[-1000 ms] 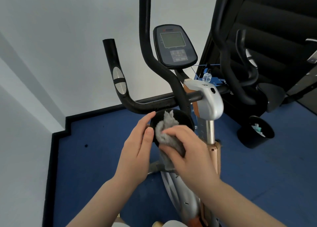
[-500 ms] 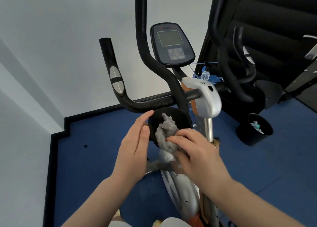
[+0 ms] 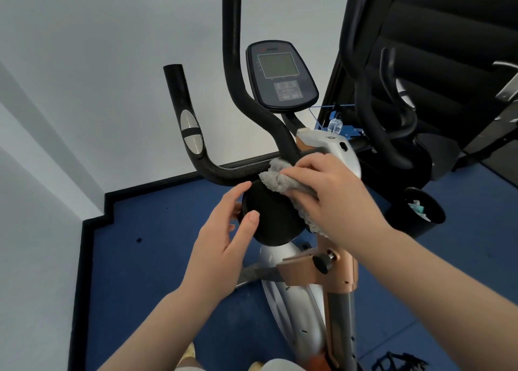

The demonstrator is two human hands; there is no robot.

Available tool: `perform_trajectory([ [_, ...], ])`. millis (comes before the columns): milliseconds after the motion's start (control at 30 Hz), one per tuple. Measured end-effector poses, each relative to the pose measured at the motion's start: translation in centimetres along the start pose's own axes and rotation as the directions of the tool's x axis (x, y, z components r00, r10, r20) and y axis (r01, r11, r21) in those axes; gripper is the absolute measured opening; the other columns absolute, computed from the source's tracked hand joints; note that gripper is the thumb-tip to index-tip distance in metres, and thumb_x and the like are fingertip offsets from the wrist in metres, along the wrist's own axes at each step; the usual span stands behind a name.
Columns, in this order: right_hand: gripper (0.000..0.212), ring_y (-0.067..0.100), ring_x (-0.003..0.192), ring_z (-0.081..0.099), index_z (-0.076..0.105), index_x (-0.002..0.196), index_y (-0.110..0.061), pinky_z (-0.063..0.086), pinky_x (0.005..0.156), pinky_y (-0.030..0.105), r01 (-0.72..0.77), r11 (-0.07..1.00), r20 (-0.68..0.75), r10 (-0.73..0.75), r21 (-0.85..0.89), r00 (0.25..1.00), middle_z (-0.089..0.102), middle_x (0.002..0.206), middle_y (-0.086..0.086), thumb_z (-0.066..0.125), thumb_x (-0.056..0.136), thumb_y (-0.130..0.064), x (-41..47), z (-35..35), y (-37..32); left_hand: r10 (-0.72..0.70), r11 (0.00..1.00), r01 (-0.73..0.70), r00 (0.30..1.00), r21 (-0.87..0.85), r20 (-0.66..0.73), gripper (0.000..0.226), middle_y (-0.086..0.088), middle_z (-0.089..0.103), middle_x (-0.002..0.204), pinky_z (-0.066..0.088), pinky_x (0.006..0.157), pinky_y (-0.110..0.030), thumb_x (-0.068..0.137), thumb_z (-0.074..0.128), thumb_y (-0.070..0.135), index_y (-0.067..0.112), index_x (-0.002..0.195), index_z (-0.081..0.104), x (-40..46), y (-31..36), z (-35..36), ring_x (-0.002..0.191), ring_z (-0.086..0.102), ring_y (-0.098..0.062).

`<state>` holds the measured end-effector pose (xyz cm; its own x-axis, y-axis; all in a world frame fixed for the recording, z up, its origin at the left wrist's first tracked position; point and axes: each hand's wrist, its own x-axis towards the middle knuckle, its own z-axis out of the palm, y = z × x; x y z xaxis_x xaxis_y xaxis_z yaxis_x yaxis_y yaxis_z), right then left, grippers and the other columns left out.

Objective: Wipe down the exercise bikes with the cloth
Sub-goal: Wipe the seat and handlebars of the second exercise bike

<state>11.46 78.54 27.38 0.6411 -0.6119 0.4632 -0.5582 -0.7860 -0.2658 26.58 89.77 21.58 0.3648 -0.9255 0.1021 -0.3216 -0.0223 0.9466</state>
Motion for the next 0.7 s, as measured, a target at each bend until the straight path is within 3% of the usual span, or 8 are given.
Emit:
perform_trajectory([
  [100,0.027,0.014,0.087,0.056,0.070,0.107,-0.018,0.044,0.073,0.014,-0.112,0.987,0.001,0.112,0.114,0.994,0.060,0.097,0.000,0.070,0.081,-0.016,-2.0,0.0,0.1,0.003,1.000,-0.003,1.000,0.004,-0.003,0.040,0.021,0.058,0.111,0.044,0.095,-0.025,0.092,0.047,0.041,0.050,0.131,0.042,0.1,-0.1,-0.1,0.108,0.055,0.000],
  [233,0.031,0.005,0.085,0.061,0.074,0.098,-0.026,0.048,0.075,0.018,-0.269,0.927,0.015,0.275,0.262,0.961,0.064,0.090,-0.010,0.078,0.073,-0.008,-5.4,-0.6,-0.2,0.005,1.000,-0.005,1.000,-0.002,-0.016,0.038,0.025,0.057,0.108,0.043,0.093,-0.023,0.094,0.048,0.042,0.052,0.129,0.042,0.1,-0.2,0.1,0.107,0.054,0.001],
  [367,0.035,0.001,0.085,0.062,0.071,0.096,-0.035,0.049,0.076,0.014,-0.340,0.861,0.059,0.344,0.378,0.937,0.067,0.084,-0.015,0.083,0.069,-0.017,-3.5,-1.2,0.1,0.020,1.000,-0.020,0.999,0.006,-0.034,0.041,0.029,0.054,0.102,0.041,0.082,-0.016,0.087,0.044,0.044,0.050,0.128,0.044,0.2,-0.4,0.3,0.101,0.055,-0.002],
  [433,0.042,0.001,0.088,0.062,0.069,0.105,-0.032,0.047,0.078,0.011,-0.355,0.839,-0.005,0.392,0.414,0.920,0.066,0.087,-0.014,0.083,0.069,-0.016,-3.6,-0.6,-0.1,0.024,1.000,-0.024,0.999,0.004,-0.047,0.040,0.030,0.054,0.100,0.041,0.076,-0.010,0.087,0.044,0.043,0.049,0.127,0.045,0.2,-0.3,0.5,0.098,0.055,-0.002],
  [500,0.033,0.002,0.087,0.063,0.073,0.100,-0.022,0.050,0.076,0.015,-0.329,0.844,-0.148,0.423,0.423,0.894,0.067,0.087,-0.012,0.081,0.070,-0.009,-5.5,1.1,-0.7,0.021,1.000,-0.021,0.998,-0.011,-0.063,0.039,0.028,0.054,0.098,0.041,0.074,-0.005,0.087,0.044,0.041,0.049,0.125,0.046,0.2,-0.2,0.7,0.096,0.055,-0.001],
  [633,0.032,0.002,0.082,0.064,0.073,0.096,-0.013,0.055,0.072,0.026,-0.329,0.818,-0.363,0.520,0.472,0.773,0.067,0.085,-0.011,0.082,0.067,-0.001,-8.8,5.2,-2.5,0.043,0.999,-0.046,0.992,-0.028,-0.116,0.036,0.020,0.055,0.093,0.040,0.070,-0.006,0.088,0.043,0.036,0.049,0.121,0.047,0.3,-0.3,1.2,0.085,0.055,-0.004],
  [700,0.036,-0.001,0.085,0.064,0.073,0.098,-0.014,0.053,0.075,0.016,-0.335,0.781,-0.371,0.566,0.527,0.736,0.066,0.089,-0.016,0.084,0.066,-0.002,-9.2,6.2,-3.2,0.058,0.998,-0.061,0.991,-0.018,-0.124,0.036,0.019,0.054,0.090,0.040,0.069,-0.008,0.088,0.042,0.036,0.047,0.122,0.047,0.4,-0.5,1.4,0.079,0.053,-0.005],
])
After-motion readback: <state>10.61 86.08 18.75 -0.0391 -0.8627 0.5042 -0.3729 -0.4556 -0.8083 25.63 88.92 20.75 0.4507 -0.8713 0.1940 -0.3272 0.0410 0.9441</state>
